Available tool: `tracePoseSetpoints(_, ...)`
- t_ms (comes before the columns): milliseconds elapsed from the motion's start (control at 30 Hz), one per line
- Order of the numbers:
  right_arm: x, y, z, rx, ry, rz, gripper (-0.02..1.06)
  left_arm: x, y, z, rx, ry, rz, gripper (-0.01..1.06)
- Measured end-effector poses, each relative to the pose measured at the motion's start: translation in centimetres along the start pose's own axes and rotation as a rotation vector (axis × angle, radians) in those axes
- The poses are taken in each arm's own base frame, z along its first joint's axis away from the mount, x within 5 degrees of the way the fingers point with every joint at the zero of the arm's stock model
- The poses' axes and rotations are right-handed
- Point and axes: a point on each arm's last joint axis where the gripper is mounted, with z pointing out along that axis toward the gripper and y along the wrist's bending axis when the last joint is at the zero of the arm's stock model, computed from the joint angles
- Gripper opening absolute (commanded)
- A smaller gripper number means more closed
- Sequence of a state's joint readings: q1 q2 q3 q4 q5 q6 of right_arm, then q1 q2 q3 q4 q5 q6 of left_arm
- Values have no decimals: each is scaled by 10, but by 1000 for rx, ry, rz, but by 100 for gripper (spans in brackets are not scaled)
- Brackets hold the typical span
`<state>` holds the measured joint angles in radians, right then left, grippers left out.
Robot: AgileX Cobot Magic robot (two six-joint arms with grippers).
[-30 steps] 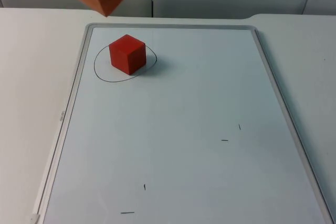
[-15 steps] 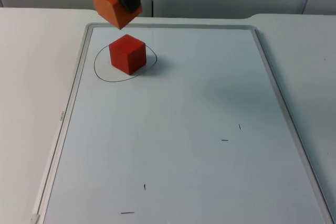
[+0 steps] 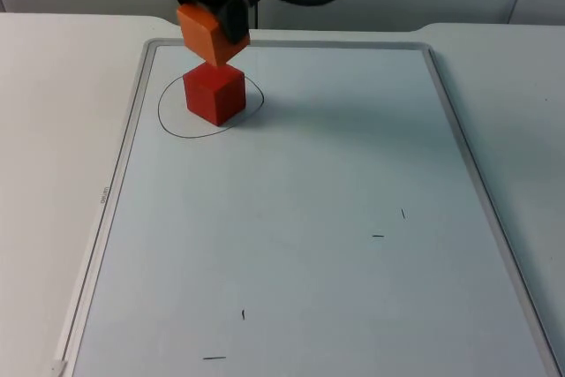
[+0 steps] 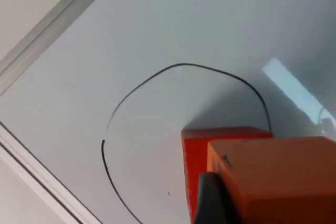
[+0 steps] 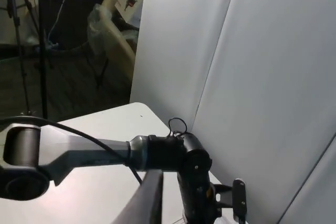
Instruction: Pick up one cube with the left hand and another cube with the right hand. First place the cube in the right hand at the target position, then stack the cube in the left hand on top.
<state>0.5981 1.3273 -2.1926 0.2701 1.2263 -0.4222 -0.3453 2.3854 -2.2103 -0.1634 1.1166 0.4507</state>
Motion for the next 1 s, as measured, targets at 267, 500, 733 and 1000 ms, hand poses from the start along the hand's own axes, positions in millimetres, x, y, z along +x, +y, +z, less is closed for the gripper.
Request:
tracePoseSetpoints(267,0,-1,0,8,1,-3,92,5,4,16,11,33,-16,0)
tracePoseSetpoints(500,0,-1,0,8,1,-3,92,8,4,26,20,53,-21,0)
tracePoseSetpoints(733,0,-1,0,8,1,-3,92,7,5,27,11,44,-19,0)
tracePoseSetpoints(1000,0,-1,0,8,1,-3,92,7,6,27,9,38,-19,0)
